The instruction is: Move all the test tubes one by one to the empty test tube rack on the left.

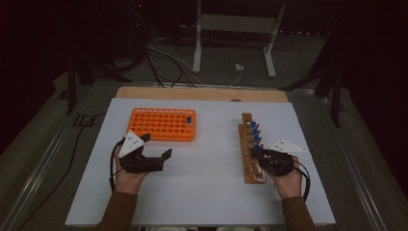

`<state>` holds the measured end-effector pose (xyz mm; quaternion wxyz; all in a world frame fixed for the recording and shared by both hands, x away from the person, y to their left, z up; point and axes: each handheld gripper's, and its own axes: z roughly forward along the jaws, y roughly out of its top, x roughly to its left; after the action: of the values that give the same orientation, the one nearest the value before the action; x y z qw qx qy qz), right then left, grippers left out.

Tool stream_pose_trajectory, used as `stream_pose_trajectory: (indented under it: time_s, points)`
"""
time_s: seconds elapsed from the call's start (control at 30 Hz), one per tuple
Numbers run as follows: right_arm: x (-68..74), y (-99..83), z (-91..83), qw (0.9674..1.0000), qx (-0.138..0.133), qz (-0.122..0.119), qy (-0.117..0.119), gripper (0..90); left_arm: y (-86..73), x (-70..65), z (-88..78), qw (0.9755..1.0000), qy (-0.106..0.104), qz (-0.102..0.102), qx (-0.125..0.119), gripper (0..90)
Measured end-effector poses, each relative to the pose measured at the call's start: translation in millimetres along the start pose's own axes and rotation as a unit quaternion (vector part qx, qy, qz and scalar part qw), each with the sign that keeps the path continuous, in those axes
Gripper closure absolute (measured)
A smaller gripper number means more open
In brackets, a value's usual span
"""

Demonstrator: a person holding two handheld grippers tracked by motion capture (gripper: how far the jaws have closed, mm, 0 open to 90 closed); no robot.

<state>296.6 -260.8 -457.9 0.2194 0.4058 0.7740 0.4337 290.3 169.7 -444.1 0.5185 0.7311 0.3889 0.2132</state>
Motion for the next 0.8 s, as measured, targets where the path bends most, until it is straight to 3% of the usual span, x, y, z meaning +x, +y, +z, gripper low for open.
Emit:
stream_pose_trajectory:
  time_s: [0.37, 0.8]
  points:
    - [2.7, 19.8, -6.5, 0.9998, 0.003, -0.017, -0.005, 77.0, 0.5, -1.2, 2.1, 1.0000, -0.005, 0.003, 0.008, 4.2]
    - [-3.7, 47.8, -18.6, 0.9999, 0.008, -0.012, 0.005, 77.2, 3.4, -5.7, 5.8, 0.9997, -0.019, 0.011, 0.014, 4.1]
